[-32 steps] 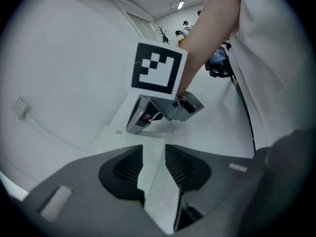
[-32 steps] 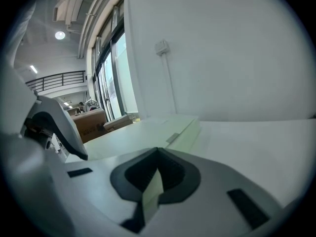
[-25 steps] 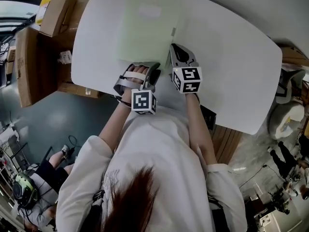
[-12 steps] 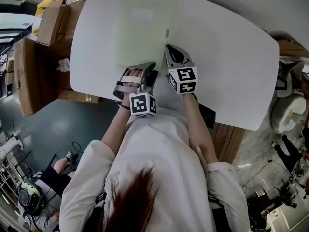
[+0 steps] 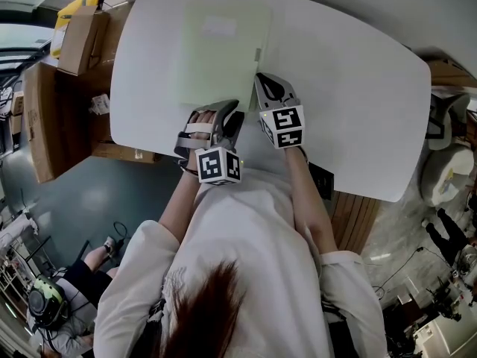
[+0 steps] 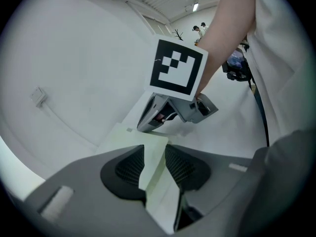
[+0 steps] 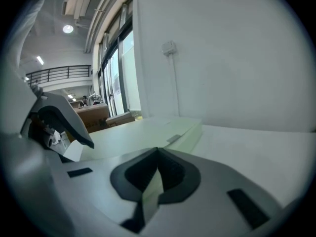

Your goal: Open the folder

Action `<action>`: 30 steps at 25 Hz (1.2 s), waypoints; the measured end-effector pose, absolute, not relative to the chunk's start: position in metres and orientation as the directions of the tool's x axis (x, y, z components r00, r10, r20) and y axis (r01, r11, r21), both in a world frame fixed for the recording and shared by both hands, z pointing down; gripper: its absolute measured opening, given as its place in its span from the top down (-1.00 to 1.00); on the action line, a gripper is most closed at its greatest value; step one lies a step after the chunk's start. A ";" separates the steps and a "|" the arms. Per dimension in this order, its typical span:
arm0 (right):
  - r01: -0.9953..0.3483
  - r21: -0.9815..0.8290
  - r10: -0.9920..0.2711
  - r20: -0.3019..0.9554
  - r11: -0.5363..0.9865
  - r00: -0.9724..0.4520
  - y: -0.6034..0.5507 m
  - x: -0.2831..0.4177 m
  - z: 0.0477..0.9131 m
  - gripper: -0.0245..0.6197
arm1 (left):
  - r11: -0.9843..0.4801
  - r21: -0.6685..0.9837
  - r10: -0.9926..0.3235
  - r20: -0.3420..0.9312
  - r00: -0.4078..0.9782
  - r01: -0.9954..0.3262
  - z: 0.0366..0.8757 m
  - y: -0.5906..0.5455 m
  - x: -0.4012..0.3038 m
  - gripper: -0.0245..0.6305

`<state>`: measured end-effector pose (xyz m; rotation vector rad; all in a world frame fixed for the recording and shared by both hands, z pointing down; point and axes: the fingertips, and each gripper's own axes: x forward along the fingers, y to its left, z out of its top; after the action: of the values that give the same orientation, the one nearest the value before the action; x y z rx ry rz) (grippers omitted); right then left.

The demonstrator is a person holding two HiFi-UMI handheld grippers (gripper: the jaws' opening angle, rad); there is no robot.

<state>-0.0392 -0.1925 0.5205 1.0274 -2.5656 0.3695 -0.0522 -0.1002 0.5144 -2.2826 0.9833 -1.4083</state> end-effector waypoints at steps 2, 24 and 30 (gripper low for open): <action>-0.669 -0.037 -0.590 0.436 0.742 -0.679 -0.188 -0.040 0.521 0.91 | -0.731 -0.543 -0.672 0.678 0.297 -0.414 0.515 -0.099 -0.053 0.54; -0.534 0.115 -0.516 0.486 0.838 -0.706 -0.163 -0.045 0.519 0.91 | -0.747 -0.547 -0.656 0.698 0.287 -0.378 0.529 -0.093 -0.052 0.54; -0.544 0.100 -0.519 0.482 0.833 -0.706 -0.163 -0.044 0.520 0.91 | -0.740 -0.587 -0.669 0.691 0.275 -0.327 0.536 -0.092 -0.053 0.54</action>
<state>-0.0440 -0.1633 0.5196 0.7831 -2.5095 0.0675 -0.0526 -0.0923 0.5360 -2.2214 0.9081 -1.4535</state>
